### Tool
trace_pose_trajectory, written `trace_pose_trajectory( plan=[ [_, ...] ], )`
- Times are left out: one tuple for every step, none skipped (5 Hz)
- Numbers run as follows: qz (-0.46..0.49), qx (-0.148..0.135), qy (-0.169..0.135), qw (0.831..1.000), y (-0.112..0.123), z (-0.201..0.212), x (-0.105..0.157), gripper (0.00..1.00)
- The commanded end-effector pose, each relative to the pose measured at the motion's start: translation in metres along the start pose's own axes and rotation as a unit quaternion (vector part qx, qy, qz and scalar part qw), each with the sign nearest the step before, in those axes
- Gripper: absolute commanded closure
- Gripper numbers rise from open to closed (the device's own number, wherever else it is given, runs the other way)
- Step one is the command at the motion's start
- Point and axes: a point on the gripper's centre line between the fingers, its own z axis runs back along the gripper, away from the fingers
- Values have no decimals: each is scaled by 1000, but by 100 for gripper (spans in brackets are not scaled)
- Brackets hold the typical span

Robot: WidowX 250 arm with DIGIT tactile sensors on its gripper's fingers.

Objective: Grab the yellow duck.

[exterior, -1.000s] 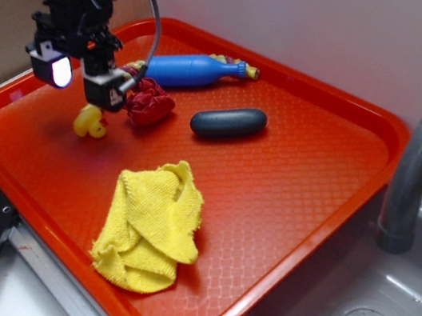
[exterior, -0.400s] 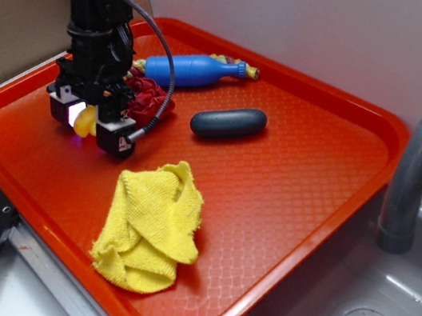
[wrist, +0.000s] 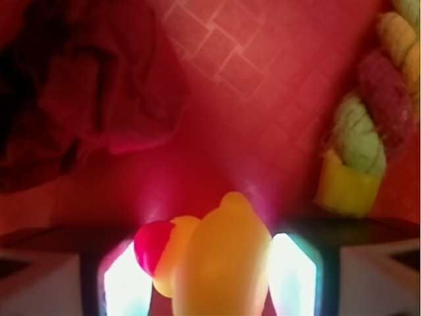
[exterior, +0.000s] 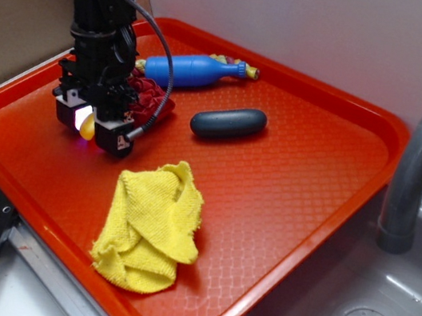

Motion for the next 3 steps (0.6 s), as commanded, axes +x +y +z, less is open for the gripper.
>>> trace_pose_trajectory(
  plan=[
    [-9, 23, -74, 997, -4, 76, -13, 100],
    [-23, -12, -101, 995, -18, 126, -21, 100],
    [-40, -45, -125, 990, -33, 164, -33, 100]
  ],
)
